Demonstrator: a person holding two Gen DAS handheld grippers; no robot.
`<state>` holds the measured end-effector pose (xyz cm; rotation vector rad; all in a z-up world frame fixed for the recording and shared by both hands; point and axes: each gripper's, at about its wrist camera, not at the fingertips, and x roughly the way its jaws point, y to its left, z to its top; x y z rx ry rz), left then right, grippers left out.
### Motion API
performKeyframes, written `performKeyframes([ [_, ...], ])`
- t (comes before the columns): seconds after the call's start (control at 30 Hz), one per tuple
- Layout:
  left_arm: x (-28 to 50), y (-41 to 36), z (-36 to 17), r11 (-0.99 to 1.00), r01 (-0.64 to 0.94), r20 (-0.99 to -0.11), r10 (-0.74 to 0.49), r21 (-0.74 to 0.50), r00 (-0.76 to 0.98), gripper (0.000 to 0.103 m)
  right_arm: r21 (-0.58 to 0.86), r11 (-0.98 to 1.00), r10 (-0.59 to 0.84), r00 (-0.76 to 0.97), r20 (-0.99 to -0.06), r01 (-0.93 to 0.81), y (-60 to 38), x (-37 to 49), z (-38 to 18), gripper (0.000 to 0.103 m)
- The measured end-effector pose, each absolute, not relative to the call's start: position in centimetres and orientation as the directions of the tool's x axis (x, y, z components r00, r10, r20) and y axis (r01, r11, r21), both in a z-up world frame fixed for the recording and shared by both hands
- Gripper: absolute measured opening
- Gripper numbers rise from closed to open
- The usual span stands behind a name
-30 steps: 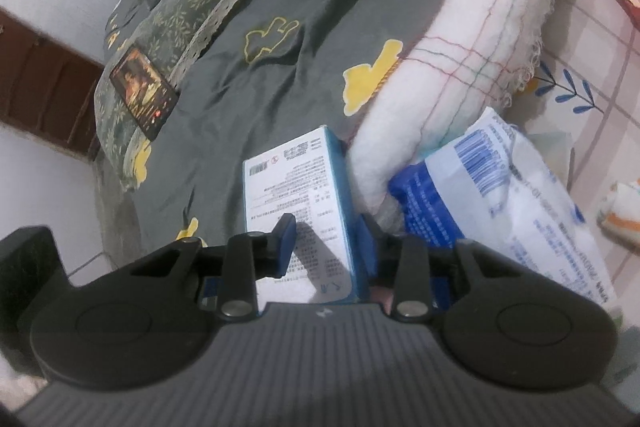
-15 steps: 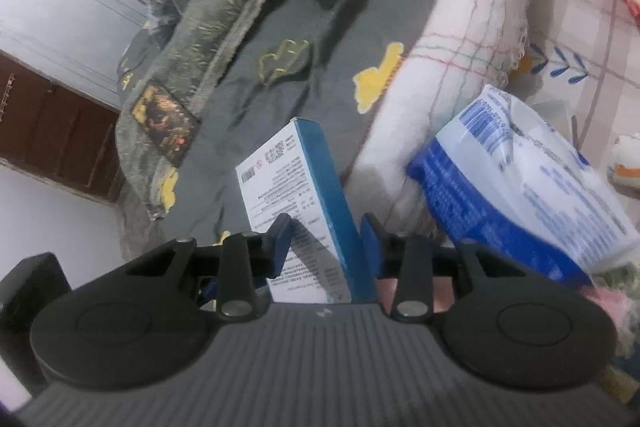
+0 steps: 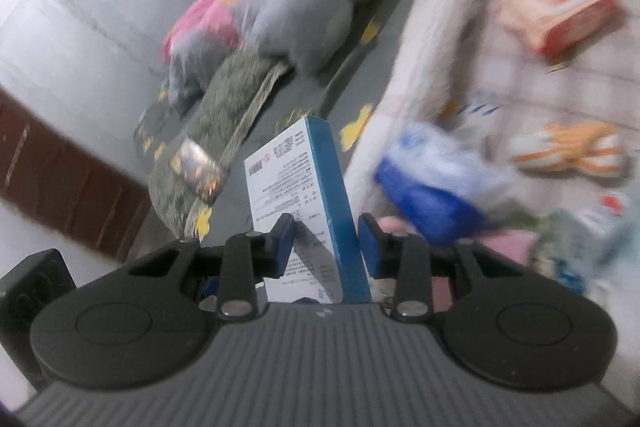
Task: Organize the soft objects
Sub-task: 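Lift the white-and-blue box with the right tool toward the cardboard box, then lower the box into the cardboard box and open the right tool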
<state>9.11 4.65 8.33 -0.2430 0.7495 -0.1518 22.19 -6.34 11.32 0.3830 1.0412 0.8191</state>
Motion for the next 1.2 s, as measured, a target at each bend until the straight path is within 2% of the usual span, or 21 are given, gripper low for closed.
performKeyframes([
  [0.27,15.1,-7.6,10.6,0.912,0.326,-0.648,-0.408,-0.25,0.643,0.063,0.651,0.724,0.665,0.481,-0.571,-0.228,-22.3,20.1,13.9,0.033],
  [0.47,20.6,-17.1,9.8,0.845,0.467,-0.694,-0.5,-0.259,0.519,0.063,0.682,0.73,0.577,0.57,-0.585,-0.039,-33.6,19.7,12.3,0.033],
  [0.73,27.2,-24.6,5.1,0.827,0.502,-0.79,-0.476,-0.253,0.387,0.064,0.72,0.675,0.549,0.542,-0.636,0.162,-42.1,23.7,5.3,0.034],
  [0.97,31.0,-28.3,1.8,0.843,0.511,-0.843,-0.393,-0.17,0.368,0.064,0.723,0.652,0.554,0.508,-0.66,0.228,-44.9,28.6,-0.1,0.034],
  [1.07,31.7,-29.0,1.3,0.843,0.523,-0.852,-0.363,-0.127,0.378,0.072,0.719,0.65,0.557,0.49,-0.671,0.246,-45.3,30.7,-2.3,0.034],
  [1.2,32.0,-29.0,1.4,0.833,0.537,-0.851,-0.376,-0.136,0.368,0.073,0.708,0.64,0.559,0.452,-0.696,0.298,-46.0,32.6,-6.2,0.034],
])
